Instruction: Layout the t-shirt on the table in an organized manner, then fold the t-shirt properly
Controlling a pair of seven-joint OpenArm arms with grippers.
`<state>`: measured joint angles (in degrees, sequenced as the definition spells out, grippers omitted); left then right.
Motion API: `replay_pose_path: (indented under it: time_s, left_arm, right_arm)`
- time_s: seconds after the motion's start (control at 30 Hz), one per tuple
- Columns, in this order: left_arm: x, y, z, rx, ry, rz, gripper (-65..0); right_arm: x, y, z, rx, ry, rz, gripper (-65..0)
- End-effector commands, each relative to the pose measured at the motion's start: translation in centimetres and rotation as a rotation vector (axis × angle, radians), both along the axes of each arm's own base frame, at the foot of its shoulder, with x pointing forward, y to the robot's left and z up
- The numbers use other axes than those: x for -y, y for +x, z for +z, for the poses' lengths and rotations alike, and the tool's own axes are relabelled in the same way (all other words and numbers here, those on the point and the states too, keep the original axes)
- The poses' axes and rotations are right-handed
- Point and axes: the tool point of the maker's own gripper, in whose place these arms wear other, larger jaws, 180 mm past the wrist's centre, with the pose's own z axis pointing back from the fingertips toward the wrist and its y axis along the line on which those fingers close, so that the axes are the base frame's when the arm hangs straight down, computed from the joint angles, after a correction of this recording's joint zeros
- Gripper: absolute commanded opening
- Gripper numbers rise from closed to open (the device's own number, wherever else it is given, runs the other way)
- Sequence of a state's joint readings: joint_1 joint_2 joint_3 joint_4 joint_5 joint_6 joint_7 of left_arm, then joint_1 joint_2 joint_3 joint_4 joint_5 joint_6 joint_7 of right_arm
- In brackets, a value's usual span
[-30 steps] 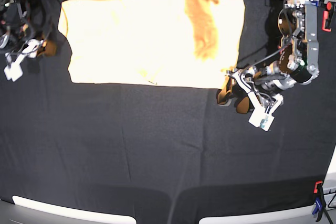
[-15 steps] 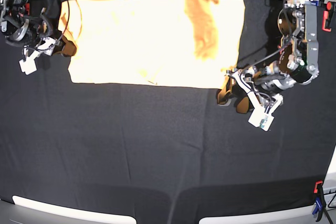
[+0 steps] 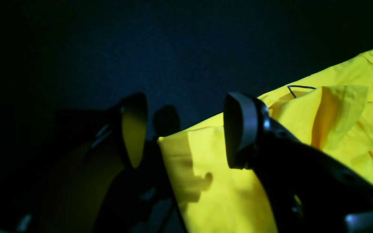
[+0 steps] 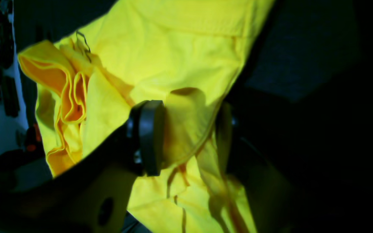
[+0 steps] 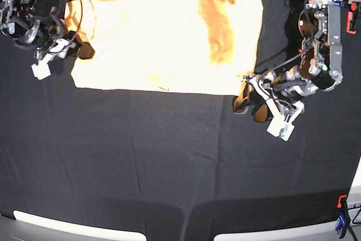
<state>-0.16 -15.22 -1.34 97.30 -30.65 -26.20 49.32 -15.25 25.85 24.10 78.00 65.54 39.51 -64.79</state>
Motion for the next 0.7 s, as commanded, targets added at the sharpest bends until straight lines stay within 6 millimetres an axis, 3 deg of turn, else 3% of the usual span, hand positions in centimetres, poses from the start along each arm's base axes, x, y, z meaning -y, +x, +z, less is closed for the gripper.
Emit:
replay_pose_path:
  time_s: [0.0, 0.1, 0.17, 0.33, 0.47, 0.67]
  left_arm:
    - [0.1, 0.8, 1.7, 0.060, -0.021, -0.003, -30.6]
    - [0.1, 0.8, 1.7, 0.058, -0.020, -0.004, -30.6]
    - [0.1, 0.7, 1.7, 0.057, -0.019, -0.004, -30.6]
    - [0.1, 0.7, 1.6, 0.055, -0.018, -0.005, -30.6]
    - [0.0, 0.5, 1.3, 0.046, -0.009, -0.005, -30.6]
    - [-0.6, -0.7, -0.3, 0.035, 0.036, 0.011, -30.6]
  right_arm:
    - [0.1, 0.4, 0.6, 0.023, -0.008, 0.023, -41.6]
    - [-1.2, 0.0, 0.1, 0.000, 0.002, 0.065, -41.7]
    - [-1.8, -0.3, -0.1, -0.010, 0.007, 0.085, -45.2]
    - [-1.4, 0.0, 0.1, 0.004, 0.003, 0.069, -65.0]
    - [0.8, 0.8, 1.0, 0.039, -0.023, 0.010, -65.0]
    - [6.4, 2.0, 4.0, 0.112, -0.114, -0.094, -65.0]
